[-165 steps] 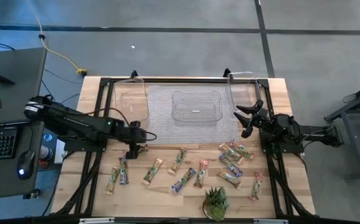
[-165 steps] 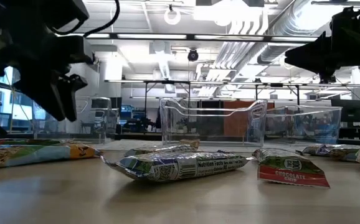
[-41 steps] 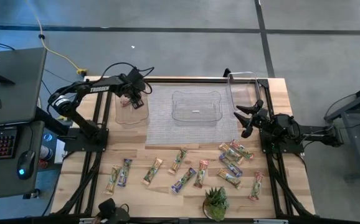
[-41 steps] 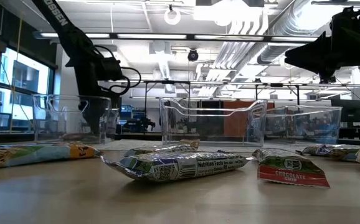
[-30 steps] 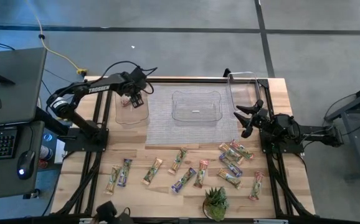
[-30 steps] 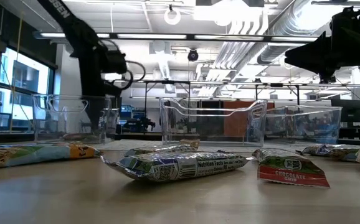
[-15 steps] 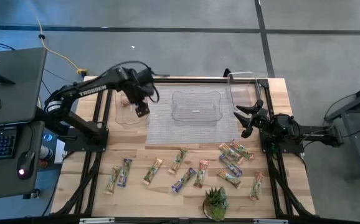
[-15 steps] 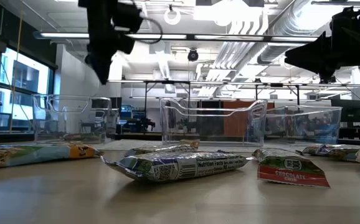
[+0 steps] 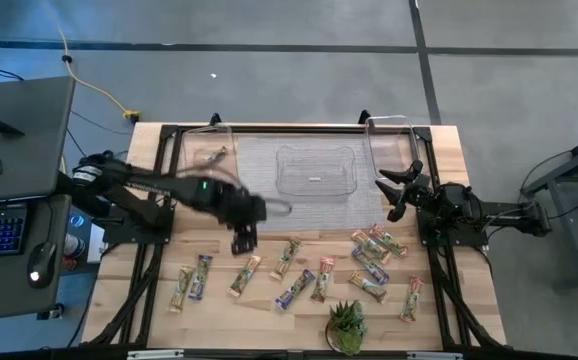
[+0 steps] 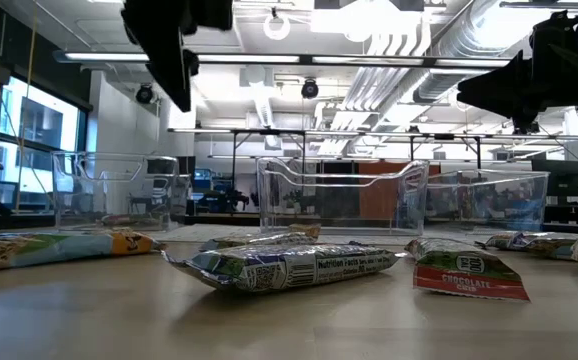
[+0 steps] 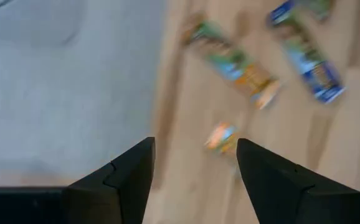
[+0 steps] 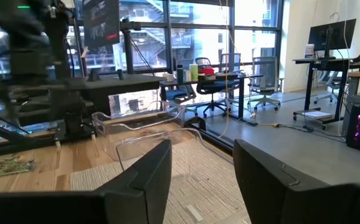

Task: Pick and place Granola Bars by type
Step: Put the red granola bar into the left transparent bin

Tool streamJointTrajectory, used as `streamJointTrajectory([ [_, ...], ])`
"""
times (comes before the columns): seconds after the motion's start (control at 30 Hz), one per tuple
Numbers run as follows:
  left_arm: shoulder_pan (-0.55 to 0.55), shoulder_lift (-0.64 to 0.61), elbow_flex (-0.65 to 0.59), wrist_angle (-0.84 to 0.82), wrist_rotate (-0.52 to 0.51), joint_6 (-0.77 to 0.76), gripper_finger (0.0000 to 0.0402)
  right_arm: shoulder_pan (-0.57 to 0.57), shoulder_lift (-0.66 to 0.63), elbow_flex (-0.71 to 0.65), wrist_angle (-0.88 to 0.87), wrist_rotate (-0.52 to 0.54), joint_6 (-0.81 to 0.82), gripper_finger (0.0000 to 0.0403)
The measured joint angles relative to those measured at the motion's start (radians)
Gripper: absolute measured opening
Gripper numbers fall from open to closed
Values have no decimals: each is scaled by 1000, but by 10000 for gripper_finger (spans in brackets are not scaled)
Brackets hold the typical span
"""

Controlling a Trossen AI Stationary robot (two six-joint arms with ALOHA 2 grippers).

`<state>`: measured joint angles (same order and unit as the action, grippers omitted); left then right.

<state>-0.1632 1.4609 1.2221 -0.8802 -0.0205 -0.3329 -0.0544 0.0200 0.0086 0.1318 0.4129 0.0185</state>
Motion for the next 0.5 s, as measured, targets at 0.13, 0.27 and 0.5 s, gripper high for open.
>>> streamJointTrajectory([
  [0.13,-142,0,-76,205,-109,-126,221,0,0,0,0,0,0,156],
  [0.27,-242,1,-153,363,-202,-200,221,0,0,0,0,0,0,156],
  [0.5,-297,1,-212,407,-276,-225,220,0,0,0,0,0,0,156],
])
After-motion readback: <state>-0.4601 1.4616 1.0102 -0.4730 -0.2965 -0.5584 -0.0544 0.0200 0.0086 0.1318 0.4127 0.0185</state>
